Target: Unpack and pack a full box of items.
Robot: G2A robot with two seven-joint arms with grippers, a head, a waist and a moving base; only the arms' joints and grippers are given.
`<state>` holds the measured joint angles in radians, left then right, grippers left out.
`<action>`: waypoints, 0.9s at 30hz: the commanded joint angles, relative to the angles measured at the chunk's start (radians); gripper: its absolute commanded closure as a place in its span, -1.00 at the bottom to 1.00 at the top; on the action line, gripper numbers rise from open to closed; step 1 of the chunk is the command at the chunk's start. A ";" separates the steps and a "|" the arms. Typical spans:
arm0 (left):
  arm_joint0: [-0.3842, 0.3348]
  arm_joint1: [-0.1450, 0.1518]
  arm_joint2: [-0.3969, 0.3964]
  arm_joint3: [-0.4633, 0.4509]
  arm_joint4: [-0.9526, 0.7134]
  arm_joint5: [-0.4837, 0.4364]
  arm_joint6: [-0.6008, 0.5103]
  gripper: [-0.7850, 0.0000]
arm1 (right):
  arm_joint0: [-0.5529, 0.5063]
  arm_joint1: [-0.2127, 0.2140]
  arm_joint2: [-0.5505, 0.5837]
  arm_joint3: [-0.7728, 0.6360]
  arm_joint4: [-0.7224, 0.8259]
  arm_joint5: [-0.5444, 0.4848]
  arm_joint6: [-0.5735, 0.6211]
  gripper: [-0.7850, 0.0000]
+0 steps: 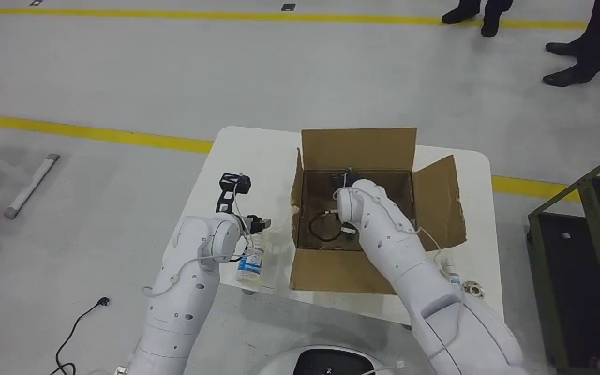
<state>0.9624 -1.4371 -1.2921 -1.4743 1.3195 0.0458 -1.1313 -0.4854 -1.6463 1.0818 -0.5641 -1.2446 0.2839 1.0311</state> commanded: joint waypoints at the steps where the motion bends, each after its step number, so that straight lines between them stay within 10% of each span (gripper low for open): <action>1: 0.000 0.000 0.000 0.000 0.000 0.000 0.000 -1.00 | -0.017 0.010 0.009 -0.054 -0.016 0.002 0.024 1.00; 13: 0.000 0.000 0.000 0.000 0.000 0.000 0.000 -1.00 | -0.231 0.082 0.100 -0.539 -0.188 -0.019 0.243 1.00; 27: 0.000 0.000 0.000 0.000 0.000 0.000 0.000 -1.00 | -0.231 0.082 0.100 -0.539 -0.188 -0.019 0.243 1.00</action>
<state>0.9624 -1.4371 -1.2921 -1.4743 1.3195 0.0458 -1.1313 -0.7161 -1.5641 1.1818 -1.1034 -1.4328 0.2646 1.2740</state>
